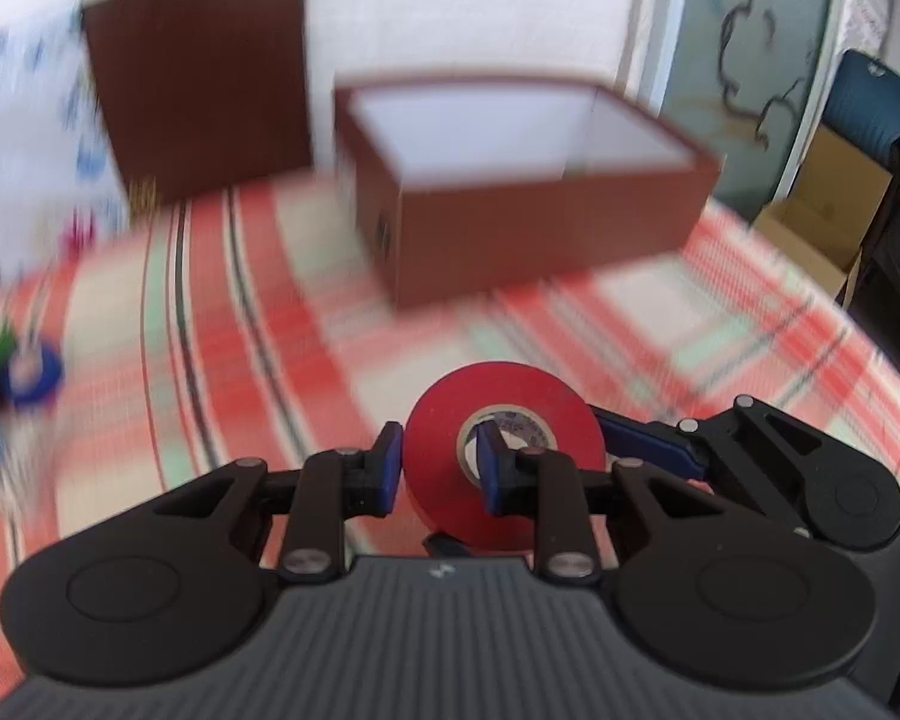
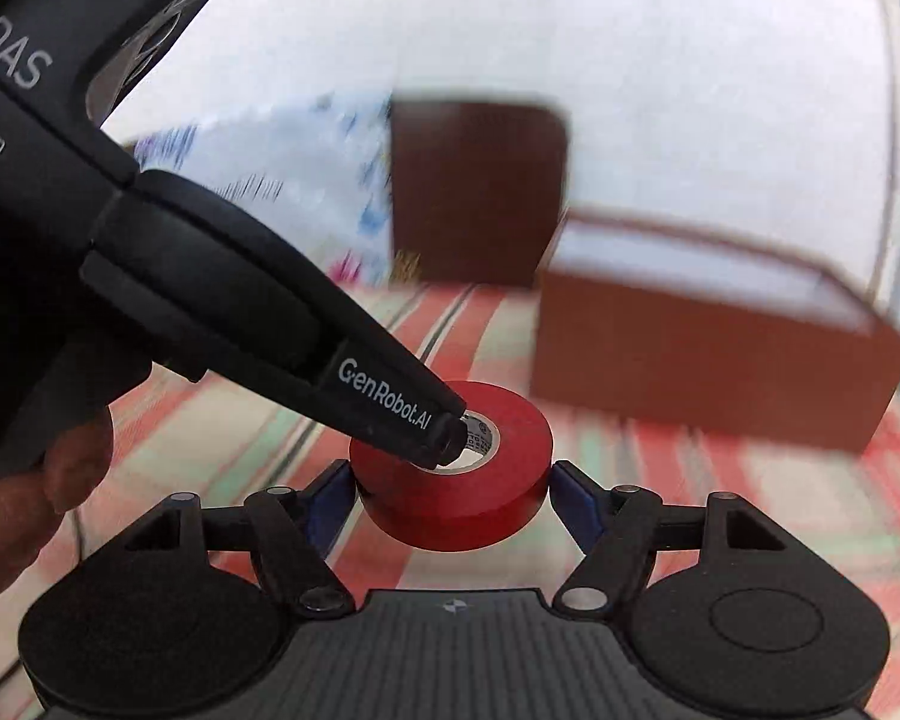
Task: Organize objects
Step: 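Carry the red tape roll into the brown box and open the left gripper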
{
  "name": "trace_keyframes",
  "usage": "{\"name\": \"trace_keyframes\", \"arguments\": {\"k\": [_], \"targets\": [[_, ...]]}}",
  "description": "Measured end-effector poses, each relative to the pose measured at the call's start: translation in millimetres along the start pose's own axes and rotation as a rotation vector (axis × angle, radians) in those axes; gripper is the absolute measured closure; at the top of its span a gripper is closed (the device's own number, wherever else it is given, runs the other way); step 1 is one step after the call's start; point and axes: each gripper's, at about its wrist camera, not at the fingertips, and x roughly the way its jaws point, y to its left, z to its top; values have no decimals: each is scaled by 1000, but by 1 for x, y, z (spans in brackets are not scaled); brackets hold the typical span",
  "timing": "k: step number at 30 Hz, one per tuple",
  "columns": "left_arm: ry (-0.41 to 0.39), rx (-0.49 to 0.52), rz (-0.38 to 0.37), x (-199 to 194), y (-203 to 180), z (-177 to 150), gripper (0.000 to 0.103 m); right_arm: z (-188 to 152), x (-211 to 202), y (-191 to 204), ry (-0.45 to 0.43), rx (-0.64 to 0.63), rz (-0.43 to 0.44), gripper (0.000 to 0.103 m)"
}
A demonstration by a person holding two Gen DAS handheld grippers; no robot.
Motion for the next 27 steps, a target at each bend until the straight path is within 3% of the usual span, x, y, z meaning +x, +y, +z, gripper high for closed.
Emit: {"name": "trace_keyframes", "arguments": {"k": [7, 12, 14, 16, 19, 27], "targets": [[-136, 64, 11, 14, -19, 78, 75, 53, 21, -41, -135, -31, -103, 33], [-157, 84, 19, 46, -26, 117, 75, 72, 51, -75, -147, 5, -128, 33], [-156, 87, 36, 63, -26, 129, 69, 73, 68, -85, -145, 11, -145, 33], [-156, 87, 96, 81, -25, 132, 46, 71, 87, -92, -121, 17, -183, 33], [-147, 97, 173, 98, -23, 129, 45, 65, 99, -99, -104, 86, -218, 29], [-153, 74, 186, 87, -12, 111, 40, 51, 67, -93, -150, 138, -230, 31]]}}
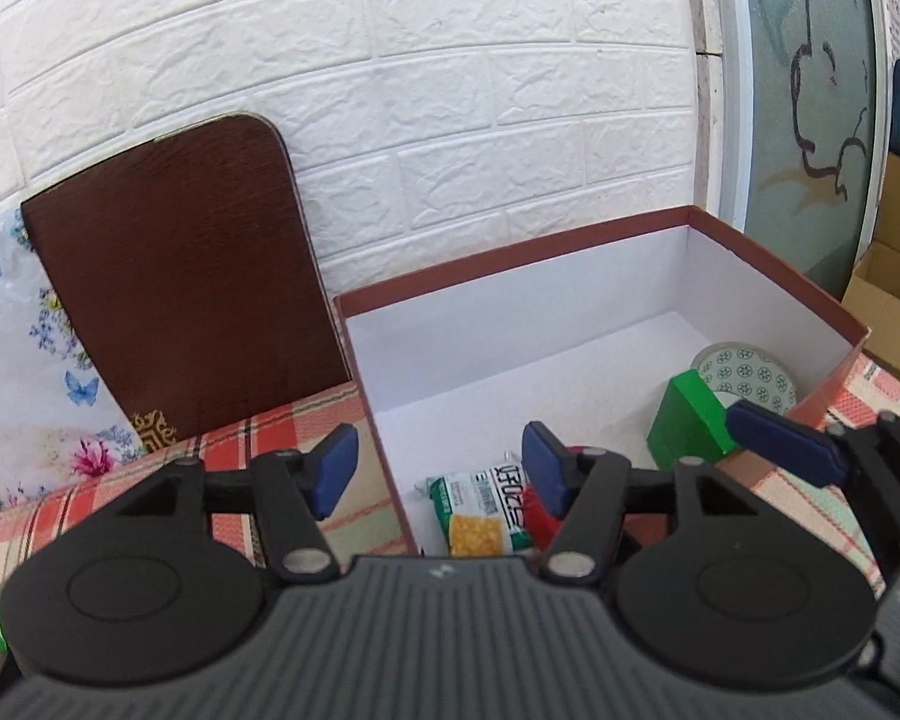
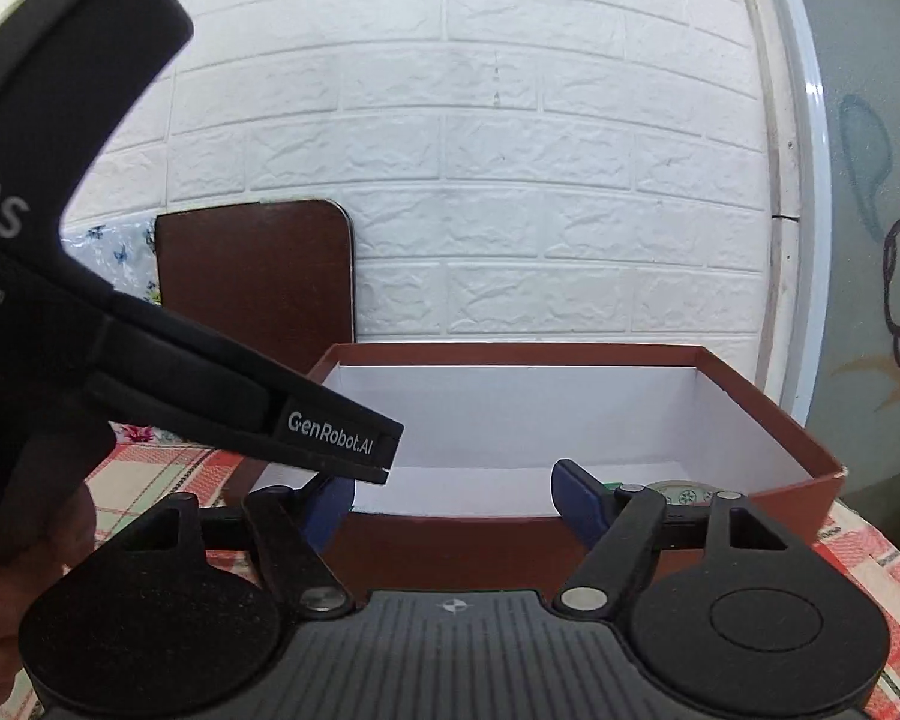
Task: Organize objects
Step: 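Carry the red tape roll into the brown box and open the left gripper, then move the left gripper to the cotton swab bag and grasp it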
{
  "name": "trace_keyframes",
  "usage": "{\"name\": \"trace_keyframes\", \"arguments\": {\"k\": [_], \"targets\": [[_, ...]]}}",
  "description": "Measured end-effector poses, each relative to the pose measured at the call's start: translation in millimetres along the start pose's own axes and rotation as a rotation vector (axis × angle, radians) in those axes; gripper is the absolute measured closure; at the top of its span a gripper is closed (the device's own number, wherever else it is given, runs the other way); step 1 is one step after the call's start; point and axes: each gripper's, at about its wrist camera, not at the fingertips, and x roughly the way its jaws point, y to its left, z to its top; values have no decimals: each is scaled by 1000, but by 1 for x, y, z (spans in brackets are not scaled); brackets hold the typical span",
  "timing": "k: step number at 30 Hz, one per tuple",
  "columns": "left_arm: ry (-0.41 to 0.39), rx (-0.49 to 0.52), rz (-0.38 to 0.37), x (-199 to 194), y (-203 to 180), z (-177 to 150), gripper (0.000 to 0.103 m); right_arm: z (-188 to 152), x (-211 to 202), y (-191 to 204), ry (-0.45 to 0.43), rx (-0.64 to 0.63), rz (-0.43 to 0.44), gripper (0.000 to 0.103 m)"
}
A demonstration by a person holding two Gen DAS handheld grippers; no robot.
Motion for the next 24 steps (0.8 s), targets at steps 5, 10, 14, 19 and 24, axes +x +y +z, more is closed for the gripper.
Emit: {"name": "trace_keyframes", "arguments": {"k": [5, 10, 14, 19, 24], "targets": [[9, -30, 0, -26, 9, -18, 40, -15, -32, -1, 10, 60, 3, 31], [17, -55, 11, -55, 18, -49, 40, -37, -57, 11, 91, 105, 53, 31], [67, -78, 28, -65, 29, -82, 40, -58, -67, 29, 189, 113, 109, 34], [169, -98, 111, -64, 54, -140, 40, -81, -67, 55, 350, 103, 205, 53], [201, -187, 144, -84, 95, -193, 36, -84, -72, 86, 375, 14, 254, 54]]}}
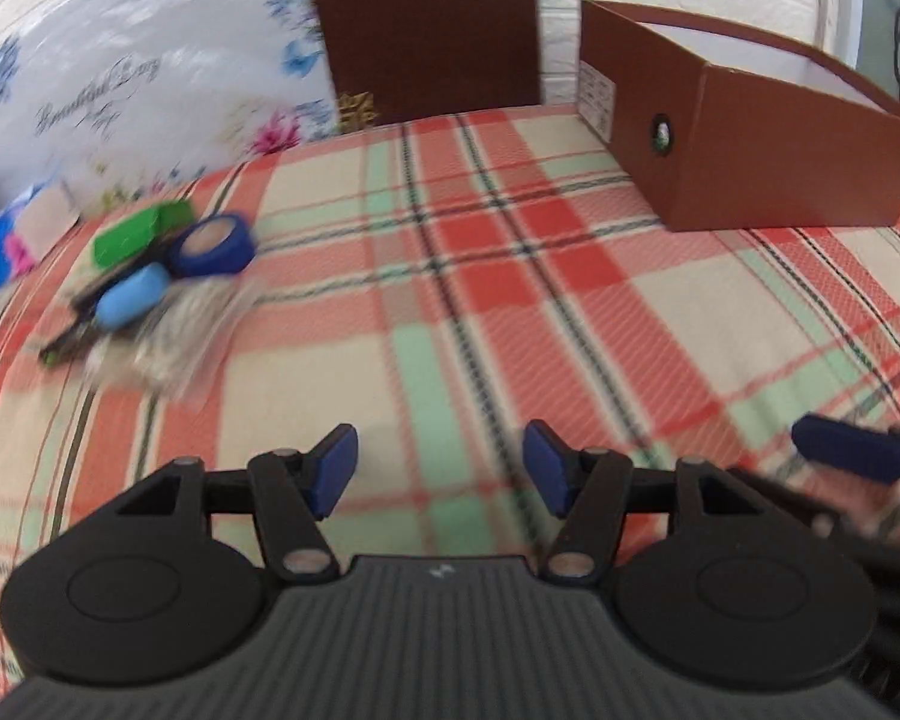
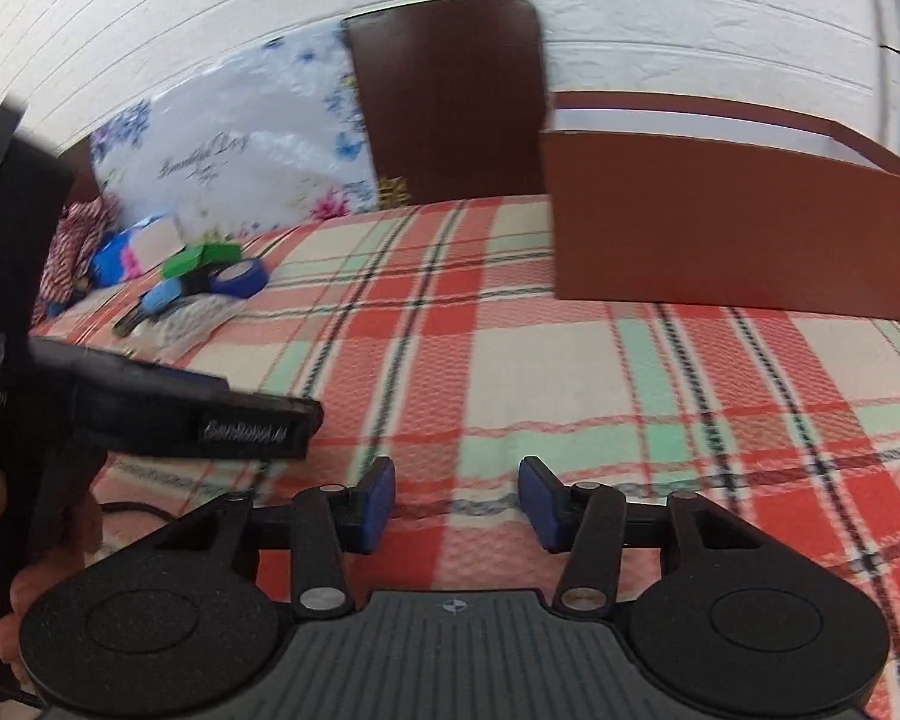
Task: Organize objects
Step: 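Move the left gripper to the cotton swab bag and grasp it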
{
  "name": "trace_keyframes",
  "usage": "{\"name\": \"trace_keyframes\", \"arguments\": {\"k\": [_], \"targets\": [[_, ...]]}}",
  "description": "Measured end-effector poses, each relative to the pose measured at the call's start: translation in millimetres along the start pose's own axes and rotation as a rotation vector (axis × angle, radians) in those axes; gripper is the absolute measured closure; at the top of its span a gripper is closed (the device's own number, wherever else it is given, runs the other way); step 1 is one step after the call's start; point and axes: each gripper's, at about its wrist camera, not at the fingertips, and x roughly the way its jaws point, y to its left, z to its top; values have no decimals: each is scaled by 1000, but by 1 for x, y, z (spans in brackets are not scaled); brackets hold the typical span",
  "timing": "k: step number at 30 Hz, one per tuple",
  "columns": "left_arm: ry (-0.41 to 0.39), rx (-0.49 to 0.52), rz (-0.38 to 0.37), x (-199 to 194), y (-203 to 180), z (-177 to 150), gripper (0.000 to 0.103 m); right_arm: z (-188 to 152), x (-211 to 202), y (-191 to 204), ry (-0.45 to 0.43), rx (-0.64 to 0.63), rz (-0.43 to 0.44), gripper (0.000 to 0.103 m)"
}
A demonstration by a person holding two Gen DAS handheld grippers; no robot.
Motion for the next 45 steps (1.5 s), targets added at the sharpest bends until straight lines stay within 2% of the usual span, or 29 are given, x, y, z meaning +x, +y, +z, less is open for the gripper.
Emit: {"name": "trace_keyframes", "arguments": {"k": [3, 6, 10, 12, 14, 18, 19, 21, 23, 28, 31, 34, 37, 38, 39, 40, 41, 43, 45], "targets": [[-54, -2, 28, -17, 28, -26, 28, -3, 5, 21, 20, -76, 16, 54], [-89, -46, 103, -25, 72, -41, 27, -4, 12, 47, 38, -165, 51, 53], [-91, -262, 258, -20, 157, -45, 23, 1, 28, 83, 50, -238, 119, 52], [-118, -360, 293, -20, 189, -52, 23, 11, 46, 104, 48, -267, 174, 53], [-153, -431, 275, -22, 203, -58, 24, 23, 65, 126, 38, -278, 226, 53], [-153, -381, 278, -18, 195, -54, 24, 48, 99, 159, -7, -283, 267, 54], [-154, -385, 273, -18, 196, -54, 24, 53, 107, 162, -6, -284, 261, 60], [-156, -390, 270, -16, 196, -54, 24, 60, 126, 168, 40, -294, 228, 90], [-157, -391, 269, -17, 196, -54, 24, 61, 130, 160, 52, -263, 218, 99], [-157, -390, 269, -18, 197, -56, 23, 38, 96, 122, 40, -235, 190, 103], [-155, -386, 269, -19, 197, -56, 21, 15, 56, 88, 27, -195, 143, 103], [-145, -367, 269, -17, 194, -55, 18, -8, 11, 50, 13, -154, 38, 102], [-120, -331, 280, -17, 187, -52, 17, -27, -25, 14, -2, -68, -17, 90], [-104, -319, 287, -18, 182, -50, 17, -31, -35, 3, -5, -30, -10, 78], [-84, -321, 276, -20, 178, -47, 17, -33, -43, -5, -15, 3, -8, 72], [-69, -341, 227, -24, 175, -44, 18, -34, -48, -11, -28, 20, -19, 59], [-68, -374, 161, -29, 171, -40, 18, -34, -50, -14, -37, 23, -25, 56], [-84, -428, 30, -37, 162, -31, 18, -31, -44, -14, -29, 21, 1, 56], [-87, -406, -48, -39, 146, -17, 17, -23, -33, -8, -19, 8, 49, 56]]}}
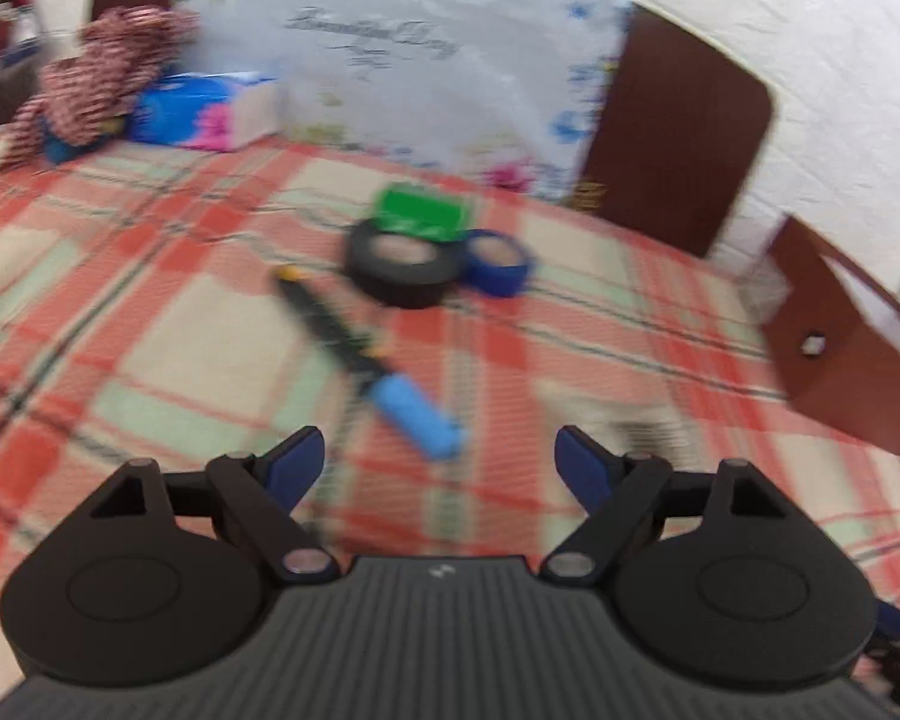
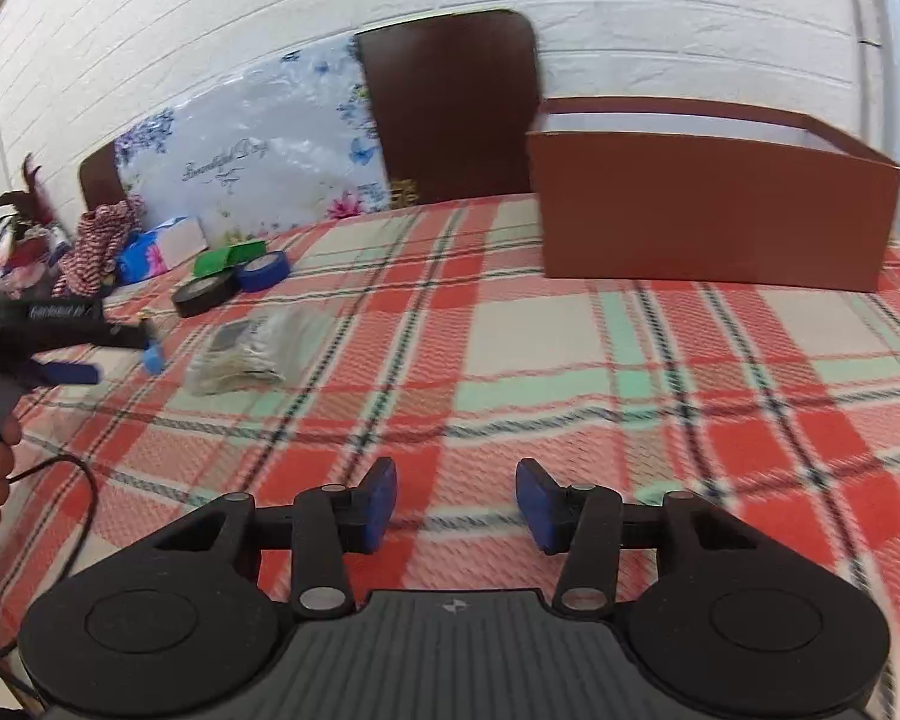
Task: Organize objects
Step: 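Move the left gripper to the cotton swab bag and grasp it, then carry the cotton swab bag into the brown box and release it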
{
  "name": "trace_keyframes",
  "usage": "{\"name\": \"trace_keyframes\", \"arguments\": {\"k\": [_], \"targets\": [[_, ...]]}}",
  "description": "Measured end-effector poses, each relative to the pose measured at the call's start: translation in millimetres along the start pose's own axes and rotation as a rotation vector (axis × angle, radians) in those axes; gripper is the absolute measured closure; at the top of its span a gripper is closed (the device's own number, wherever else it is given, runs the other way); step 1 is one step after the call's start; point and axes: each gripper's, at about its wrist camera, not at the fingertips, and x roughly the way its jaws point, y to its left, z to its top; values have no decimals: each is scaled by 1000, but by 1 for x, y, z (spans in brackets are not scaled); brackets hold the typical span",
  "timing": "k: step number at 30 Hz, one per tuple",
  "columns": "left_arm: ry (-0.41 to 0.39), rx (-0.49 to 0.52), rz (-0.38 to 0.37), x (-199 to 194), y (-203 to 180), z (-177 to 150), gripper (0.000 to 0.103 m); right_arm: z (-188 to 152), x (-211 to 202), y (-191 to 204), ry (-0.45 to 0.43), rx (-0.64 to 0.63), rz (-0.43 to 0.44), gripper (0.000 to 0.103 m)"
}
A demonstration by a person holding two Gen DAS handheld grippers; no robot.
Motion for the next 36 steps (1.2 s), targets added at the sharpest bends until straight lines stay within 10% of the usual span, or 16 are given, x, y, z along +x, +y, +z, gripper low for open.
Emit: {"name": "trace_keyframes", "arguments": {"k": [11, 17, 28, 36], "targets": [[199, 94, -95, 64, -59, 9, 10, 52, 111, 93, 83, -274, 193, 22], [157, 269, -121, 58, -94, -14, 35, 47, 104, 89, 73, -273, 187, 68], [211, 396, -357, 21, -176, -59, 43, 5, 18, 17, -6, -73, 22, 71], [26, 510, -445, -4, -249, -8, 44, 42, -11, 0, -311, -115, -164, 71]]}}
